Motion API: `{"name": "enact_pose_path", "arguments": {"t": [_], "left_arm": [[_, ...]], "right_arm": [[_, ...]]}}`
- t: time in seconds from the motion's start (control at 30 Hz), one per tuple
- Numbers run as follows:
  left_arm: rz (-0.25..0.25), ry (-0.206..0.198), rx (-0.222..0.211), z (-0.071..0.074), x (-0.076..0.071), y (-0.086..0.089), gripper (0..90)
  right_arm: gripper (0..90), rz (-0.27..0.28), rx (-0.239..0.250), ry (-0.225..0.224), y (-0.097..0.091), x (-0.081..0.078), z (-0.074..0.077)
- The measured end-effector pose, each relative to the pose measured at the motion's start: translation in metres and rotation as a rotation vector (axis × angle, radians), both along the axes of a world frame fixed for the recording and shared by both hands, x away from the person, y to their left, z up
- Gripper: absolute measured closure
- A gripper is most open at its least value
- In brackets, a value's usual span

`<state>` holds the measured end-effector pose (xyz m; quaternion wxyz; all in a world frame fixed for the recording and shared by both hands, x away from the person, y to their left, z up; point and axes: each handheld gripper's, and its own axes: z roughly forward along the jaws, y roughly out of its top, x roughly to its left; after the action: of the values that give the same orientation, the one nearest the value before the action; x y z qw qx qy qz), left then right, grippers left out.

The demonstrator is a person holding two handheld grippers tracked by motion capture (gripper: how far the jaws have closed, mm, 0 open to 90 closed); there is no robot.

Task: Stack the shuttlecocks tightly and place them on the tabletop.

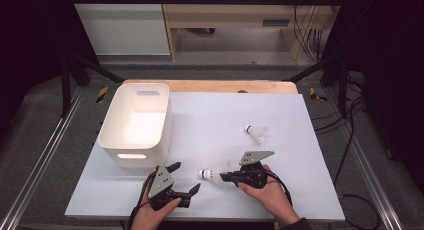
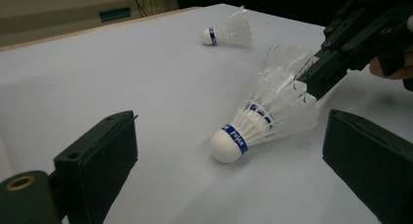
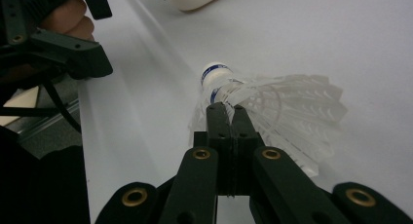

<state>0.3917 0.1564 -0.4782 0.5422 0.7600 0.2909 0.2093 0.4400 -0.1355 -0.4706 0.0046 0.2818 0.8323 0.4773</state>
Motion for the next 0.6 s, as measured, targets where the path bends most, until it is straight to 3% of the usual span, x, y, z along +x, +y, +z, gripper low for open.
{"name": "enact_pose_path", "arguments": {"t": [0.2, 0.6], "left_arm": [[0.004, 0.006, -0.002, 0.0, 0.0, 0.001, 6.0], [-0.01, 0.009, 0.003, 0.0, -0.001, -0.001, 6.3]], "right_arm": [[89.0, -0.014, 0.001, -0.02, 0.004, -0.004, -0.001], [72.4, -0.013, -0.038, -0.045, 0.005, -0.013, -0.003]]}}
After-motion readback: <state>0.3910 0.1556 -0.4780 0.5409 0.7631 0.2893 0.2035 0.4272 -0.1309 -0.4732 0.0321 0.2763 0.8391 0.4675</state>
